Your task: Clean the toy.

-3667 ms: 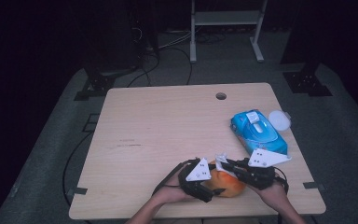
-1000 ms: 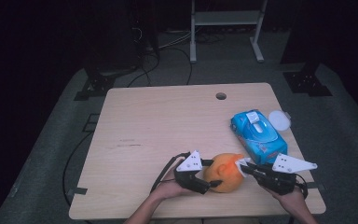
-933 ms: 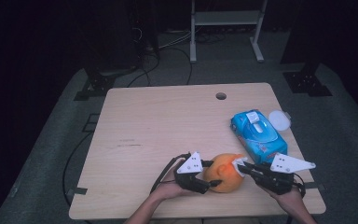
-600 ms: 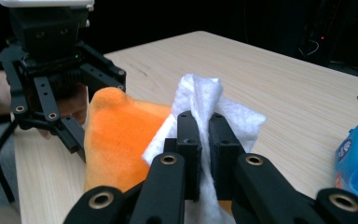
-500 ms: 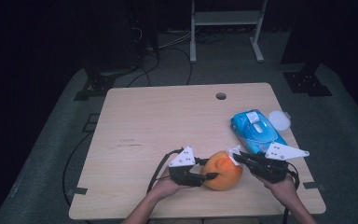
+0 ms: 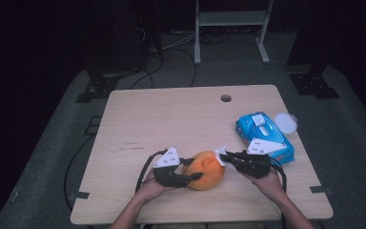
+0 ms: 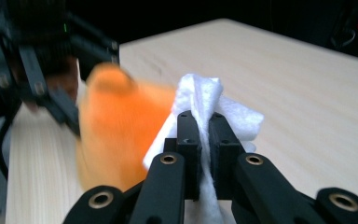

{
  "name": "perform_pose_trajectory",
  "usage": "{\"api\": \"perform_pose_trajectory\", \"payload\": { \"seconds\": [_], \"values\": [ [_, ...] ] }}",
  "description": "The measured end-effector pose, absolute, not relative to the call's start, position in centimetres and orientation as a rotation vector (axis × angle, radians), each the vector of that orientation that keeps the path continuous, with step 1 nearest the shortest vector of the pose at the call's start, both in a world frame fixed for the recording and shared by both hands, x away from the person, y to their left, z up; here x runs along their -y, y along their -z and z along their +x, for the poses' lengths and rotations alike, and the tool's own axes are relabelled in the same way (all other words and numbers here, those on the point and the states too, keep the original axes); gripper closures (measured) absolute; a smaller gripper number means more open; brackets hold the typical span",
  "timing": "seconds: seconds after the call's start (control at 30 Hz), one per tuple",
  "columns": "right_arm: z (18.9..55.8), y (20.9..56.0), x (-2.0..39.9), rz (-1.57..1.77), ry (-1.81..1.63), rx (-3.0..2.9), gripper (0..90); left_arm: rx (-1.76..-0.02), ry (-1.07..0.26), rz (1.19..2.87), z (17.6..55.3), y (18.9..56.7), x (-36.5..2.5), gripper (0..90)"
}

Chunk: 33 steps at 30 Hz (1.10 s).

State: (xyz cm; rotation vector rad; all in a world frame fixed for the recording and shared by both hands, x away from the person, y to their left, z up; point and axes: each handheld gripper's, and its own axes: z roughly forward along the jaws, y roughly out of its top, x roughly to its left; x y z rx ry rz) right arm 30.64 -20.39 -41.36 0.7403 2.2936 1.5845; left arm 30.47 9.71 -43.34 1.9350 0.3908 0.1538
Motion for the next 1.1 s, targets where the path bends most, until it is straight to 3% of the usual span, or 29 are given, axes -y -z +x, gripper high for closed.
{"api": "perform_pose_trajectory", "payload": {
  "seconds": [0.3,0.37,0.77,0.9,1.1],
  "values": [
    [28.5,43.0,26.0,0.844,-1.475,-2.298,83.4,-0.361,-0.121,1.954,29.9,43.1,-8.3,36.9],
    [28.0,43.5,27.4,0.872,-1.446,-2.299,82.8,-0.357,-0.061,1.939,29.9,43.0,-8.1,32.7],
    [25.4,44.9,32.4,0.948,-1.402,-2.275,63.9,-0.319,-0.042,1.979,28.8,42.4,-6.9,29.0],
    [24.6,44.7,33.0,0.945,-1.410,-2.275,55.7,-0.294,-0.040,1.991,28.2,42.5,-6.7,29.7],
    [24.0,44.3,32.7,0.894,-1.437,-2.284,50.5,-0.275,-0.033,1.998,27.6,42.5,-6.5,29.9]
  ]
}}
